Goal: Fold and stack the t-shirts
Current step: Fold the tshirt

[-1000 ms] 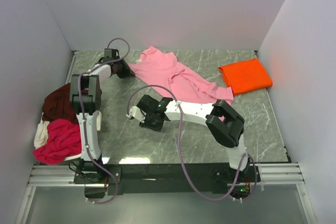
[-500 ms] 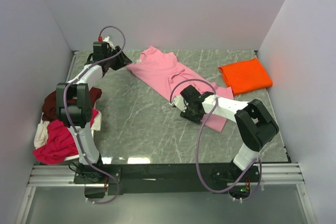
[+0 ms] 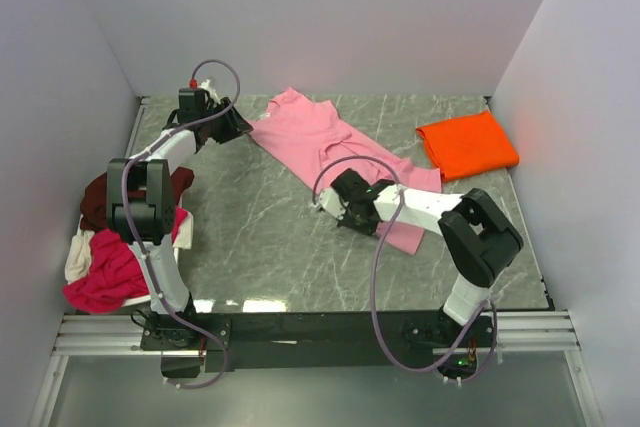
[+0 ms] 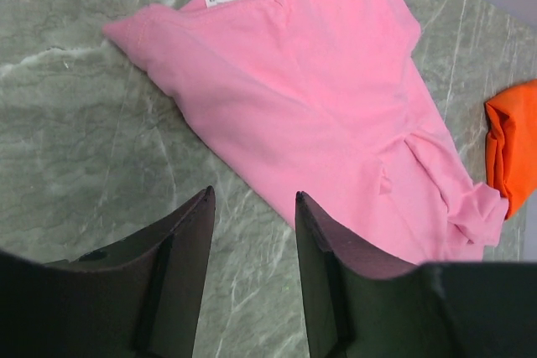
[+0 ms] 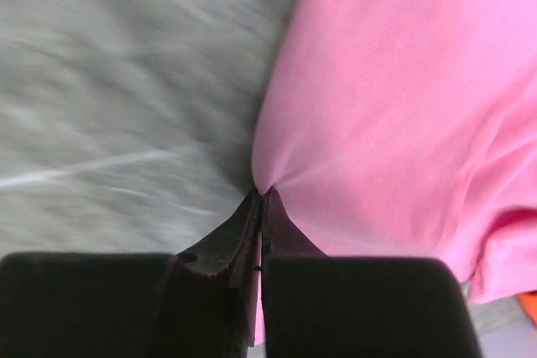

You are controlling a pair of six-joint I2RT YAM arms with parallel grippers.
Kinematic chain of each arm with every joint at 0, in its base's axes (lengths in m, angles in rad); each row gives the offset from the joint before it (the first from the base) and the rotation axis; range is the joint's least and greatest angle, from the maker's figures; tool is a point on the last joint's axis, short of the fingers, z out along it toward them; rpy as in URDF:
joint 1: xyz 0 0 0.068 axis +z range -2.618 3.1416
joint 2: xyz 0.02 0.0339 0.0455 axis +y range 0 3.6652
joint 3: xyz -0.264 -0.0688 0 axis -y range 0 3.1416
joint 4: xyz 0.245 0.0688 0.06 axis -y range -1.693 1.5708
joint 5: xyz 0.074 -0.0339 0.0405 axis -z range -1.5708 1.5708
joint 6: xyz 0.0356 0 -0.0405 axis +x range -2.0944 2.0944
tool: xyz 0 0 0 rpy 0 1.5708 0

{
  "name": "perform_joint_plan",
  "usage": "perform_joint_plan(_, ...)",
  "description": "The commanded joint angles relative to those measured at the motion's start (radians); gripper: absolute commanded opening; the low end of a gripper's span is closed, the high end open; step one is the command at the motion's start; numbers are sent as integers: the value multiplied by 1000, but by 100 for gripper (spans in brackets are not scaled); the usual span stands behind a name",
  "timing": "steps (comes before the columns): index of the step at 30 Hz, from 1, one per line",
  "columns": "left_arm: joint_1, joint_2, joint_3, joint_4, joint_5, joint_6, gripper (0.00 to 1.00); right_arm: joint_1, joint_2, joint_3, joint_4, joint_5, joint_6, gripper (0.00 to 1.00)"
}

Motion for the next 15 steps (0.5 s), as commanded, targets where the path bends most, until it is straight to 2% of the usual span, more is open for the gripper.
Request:
perform_joint_plan(1,-1,-62,-14,42,38,6,49,122,35,43,-81,-125,58,0)
perform_joint_plan(4,-3,-55,-20,47,55,1,49,241,87,147,-127,-202,96,0)
perform_joint_plan(6,-3,-57,-25,42,59,6,49,295,167,280,-163,-255,129,0)
perform_joint_plan(7,-4,-60,-25,34,58,12,49,330,197,329,-202,-275,138,6)
perform_joint_plan(8,-3,-69,-22,25,55,21,49,344,225,426,-226,-304,143,26)
perform_joint_plan(9,-3,-75,-22,16,49,39,49,350,264,468,-251,-326,140,40)
perform_joint_plan(11,-4,-101,-29,-2,35,62,49,346,265,520,-282,-346,132,54)
perform_joint_plan(15,-3,-121,-37,14,62,82,49,285,107,439,-257,-363,98,69)
